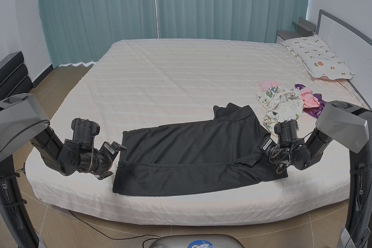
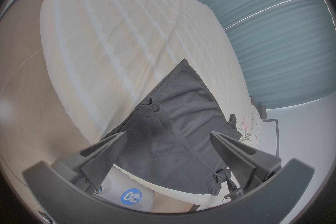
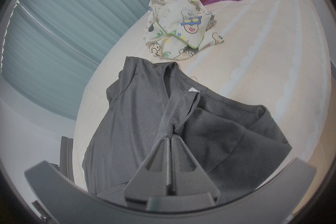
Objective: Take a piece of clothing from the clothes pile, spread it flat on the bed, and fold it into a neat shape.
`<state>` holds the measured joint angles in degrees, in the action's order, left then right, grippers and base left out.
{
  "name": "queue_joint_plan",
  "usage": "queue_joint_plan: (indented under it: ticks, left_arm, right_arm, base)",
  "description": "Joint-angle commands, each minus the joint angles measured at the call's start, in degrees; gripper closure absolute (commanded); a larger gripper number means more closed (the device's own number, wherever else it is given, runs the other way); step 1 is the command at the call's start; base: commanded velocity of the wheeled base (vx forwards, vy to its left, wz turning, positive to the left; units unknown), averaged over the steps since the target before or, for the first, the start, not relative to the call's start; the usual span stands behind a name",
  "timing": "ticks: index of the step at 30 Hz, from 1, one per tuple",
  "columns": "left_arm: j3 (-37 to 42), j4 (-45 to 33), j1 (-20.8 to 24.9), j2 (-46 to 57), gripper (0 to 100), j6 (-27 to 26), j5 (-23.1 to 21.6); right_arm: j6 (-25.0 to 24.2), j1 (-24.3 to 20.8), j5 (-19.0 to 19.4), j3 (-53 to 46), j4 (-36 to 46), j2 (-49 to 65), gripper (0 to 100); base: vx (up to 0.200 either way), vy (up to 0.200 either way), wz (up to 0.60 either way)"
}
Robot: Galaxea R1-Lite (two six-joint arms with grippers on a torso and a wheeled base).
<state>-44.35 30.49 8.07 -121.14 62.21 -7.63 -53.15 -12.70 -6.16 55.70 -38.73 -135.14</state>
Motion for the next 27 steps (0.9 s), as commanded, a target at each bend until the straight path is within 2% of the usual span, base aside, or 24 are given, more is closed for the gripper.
queue_joint_plan:
  ticks: [1,16,27]
  left_arm:
    - [0.32,0.01,0.02,0.02,0,0.02,-0.02]
    - [0.49,0.01,0.02,0.20,0,0.02,-0.02]
    - [0.76,0.01,0.02,0.29,0,0.02,-0.02]
  right_arm:
    - [0.07,-1.01,0.00,-1.91,1.90,5.42,100]
    - [0.24,-3.91,-0.35,-4.19,15.79,16.76,100]
    - [2.09,-5.31,-3.69,-10.08,16.14,18.69,100]
  base:
    - [0.000,0.000,0.00]
    - [0.000,0.000,0.00]
    - [0.000,0.000,0.00]
